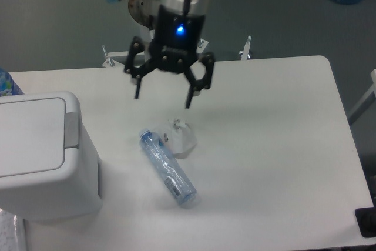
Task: Open the trash can
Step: 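Move the open gripper down toward the white trash can lid edge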
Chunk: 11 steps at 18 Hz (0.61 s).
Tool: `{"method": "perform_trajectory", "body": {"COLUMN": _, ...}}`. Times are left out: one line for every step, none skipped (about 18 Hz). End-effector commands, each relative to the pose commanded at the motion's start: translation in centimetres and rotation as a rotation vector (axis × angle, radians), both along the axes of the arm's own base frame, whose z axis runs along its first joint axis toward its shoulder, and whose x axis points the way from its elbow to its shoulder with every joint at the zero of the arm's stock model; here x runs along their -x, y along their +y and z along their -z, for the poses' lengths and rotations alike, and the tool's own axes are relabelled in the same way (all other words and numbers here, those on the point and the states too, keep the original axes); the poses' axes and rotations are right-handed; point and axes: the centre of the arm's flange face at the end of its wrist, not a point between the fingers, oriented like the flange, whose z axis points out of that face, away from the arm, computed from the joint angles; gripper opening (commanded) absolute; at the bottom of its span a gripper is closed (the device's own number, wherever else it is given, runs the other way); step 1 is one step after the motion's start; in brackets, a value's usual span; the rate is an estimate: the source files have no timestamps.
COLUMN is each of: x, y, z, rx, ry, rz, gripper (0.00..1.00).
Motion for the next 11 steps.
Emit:
{"method": "perform_trajectory", "body": {"x": -0.7, "y": 0.8, "z": 0.8, "rx": 0.008, "ry": -0.007, "rz": 0.020, "gripper": 1.00}}
{"method": "perform_trajectory", "body": {"x": -1.1, "y": 1.3, "z": 1.3, "rx": 0.015, "ry": -0.012, "rz": 0.031, "gripper": 1.00}}
{"method": "perform_trajectory", "body": {"x": -1.6, "y": 1.7, "z": 1.5, "rx": 0.017, "ry": -0.013, "rz": 0.043, "gripper": 1.00}}
{"method": "perform_trajectory", "body": {"x": -2.1, "y": 2.1, "z": 1.9, "rx": 0.022, "ry": -0.017, "rz": 0.054, "gripper": 1.00}}
{"method": "perform_trajectory", "body": {"x": -2.2, "y": 2.3, "z": 2.4, "rx": 0.028, "ry": -0.022, "rz": 0.059, "gripper": 1.00}}
{"method": "perform_trajectory", "body": {"x": -2.4, "y": 2.5, "z": 2.6, "rx": 0.031, "ry": -0.026, "rz": 0.063, "gripper": 1.00}}
{"method": "perform_trajectory", "body": {"x": -2.8, "y": 2.8, "z": 3.0, "rx": 0.036, "ry": -0.030, "rz": 0.072, "gripper": 1.00}}
{"method": "perform_trajectory", "body": {"x": -3.1, "y": 3.1, "z": 3.1, "rx": 0.037, "ry": -0.031, "rz": 0.079, "gripper": 1.00}}
{"method": "perform_trajectory", "body": {"x": -3.2, "y": 3.2, "z": 3.2, "rx": 0.039, "ry": -0.033, "rz": 0.080, "gripper": 1.00}}
{"method": "perform_trajectory", "body": {"x": -3.4, "y": 3.3, "z": 3.3, "rx": 0.040, "ry": -0.034, "rz": 0.083, "gripper": 1.00}}
{"method": "perform_trajectory", "body": {"x": -3.5, "y": 3.3, "z": 3.3, "rx": 0.041, "ry": -0.035, "rz": 0.085, "gripper": 1.00}}
